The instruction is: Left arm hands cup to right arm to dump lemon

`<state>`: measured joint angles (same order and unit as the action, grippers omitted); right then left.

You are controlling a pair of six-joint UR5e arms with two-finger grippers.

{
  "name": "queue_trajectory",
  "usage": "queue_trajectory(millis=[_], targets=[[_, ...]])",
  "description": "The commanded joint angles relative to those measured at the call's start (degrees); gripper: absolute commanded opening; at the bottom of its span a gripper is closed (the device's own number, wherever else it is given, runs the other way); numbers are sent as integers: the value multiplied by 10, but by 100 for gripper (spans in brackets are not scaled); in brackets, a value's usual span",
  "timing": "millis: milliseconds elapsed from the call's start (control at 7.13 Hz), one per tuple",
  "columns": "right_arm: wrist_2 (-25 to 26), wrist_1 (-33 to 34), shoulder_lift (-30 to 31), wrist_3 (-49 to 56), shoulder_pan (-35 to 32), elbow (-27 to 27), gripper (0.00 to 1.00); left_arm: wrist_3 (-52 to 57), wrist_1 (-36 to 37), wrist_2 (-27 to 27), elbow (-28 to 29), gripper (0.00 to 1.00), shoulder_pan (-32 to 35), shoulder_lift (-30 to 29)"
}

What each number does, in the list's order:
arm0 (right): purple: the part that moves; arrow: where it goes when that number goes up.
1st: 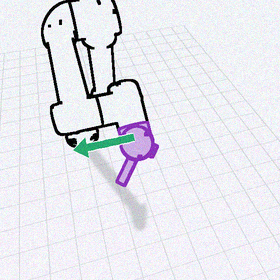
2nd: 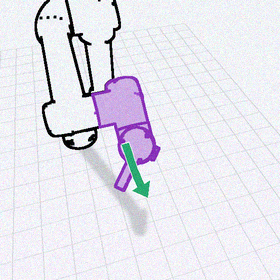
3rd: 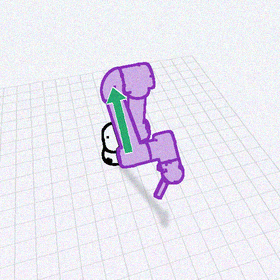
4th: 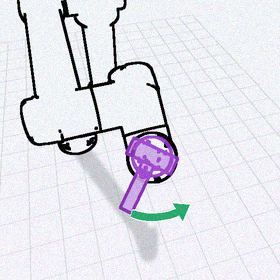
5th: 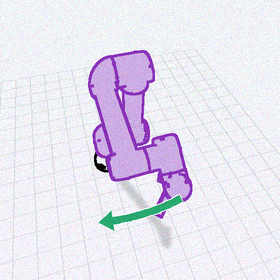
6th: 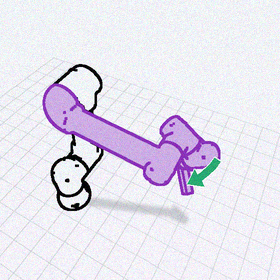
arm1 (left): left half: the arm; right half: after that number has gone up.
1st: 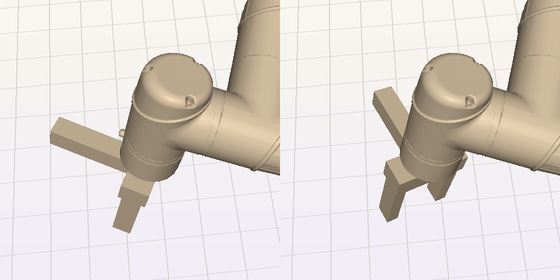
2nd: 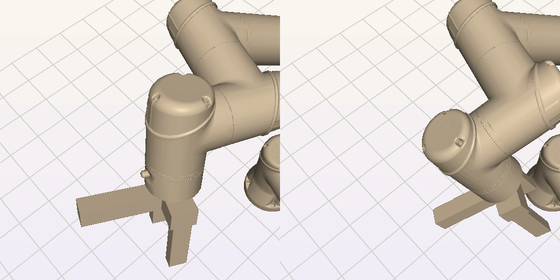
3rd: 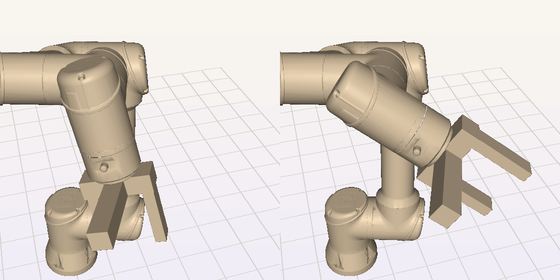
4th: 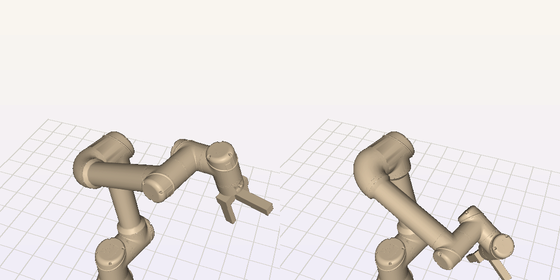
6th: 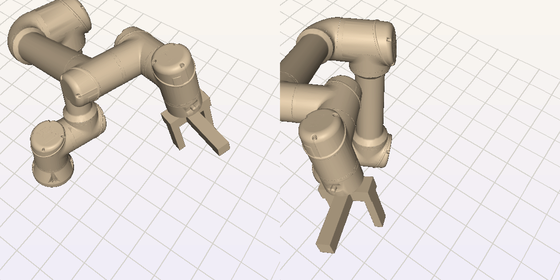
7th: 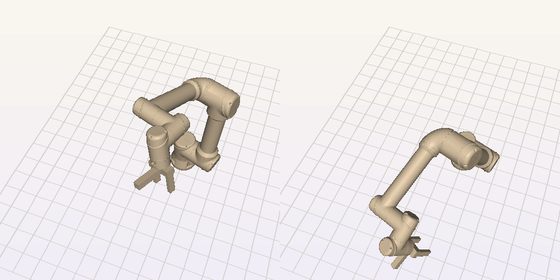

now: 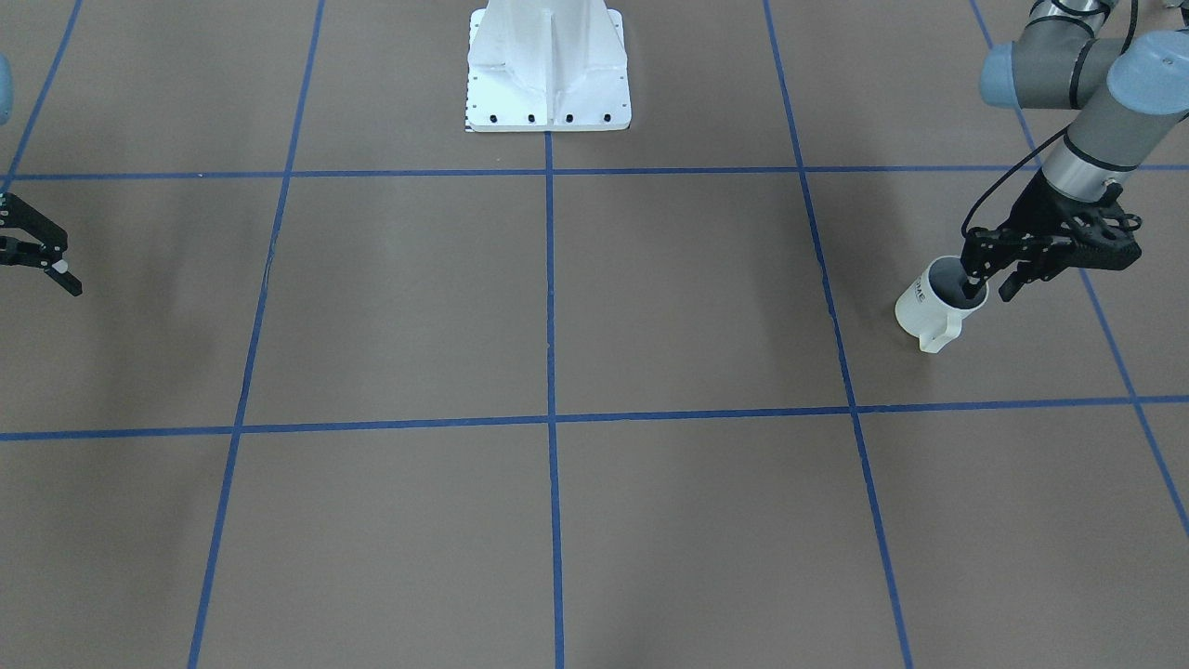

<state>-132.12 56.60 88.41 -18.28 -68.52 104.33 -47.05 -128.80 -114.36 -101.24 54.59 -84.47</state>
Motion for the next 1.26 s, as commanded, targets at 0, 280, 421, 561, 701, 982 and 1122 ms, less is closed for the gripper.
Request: queue_trajectory(millis=[0,280,421,561,701,982,1122], targets=[[-1,-1,0,0,1,0,100,10,0,20,-1,0,-1,6],[0,-1,0,1,1,-1,100,12,5,-12,-38,0,0,6],[1,-2,-1,1,1,-1,100,13,6,-50,-56,0,6,7],[2,-10,-6,1,1,-1,100,12,12,-67,-73,0,17,4],[2,-48,-32,2,3,-12,100,11,27,-67,-85,0,30,-3],[4,-83,-83,1,39,-32,100,-5,82,-61,-89,0,49,-65],[59,-89,-127,0,84,-41,100,-58,93,-60,-87,0,49,-102]])
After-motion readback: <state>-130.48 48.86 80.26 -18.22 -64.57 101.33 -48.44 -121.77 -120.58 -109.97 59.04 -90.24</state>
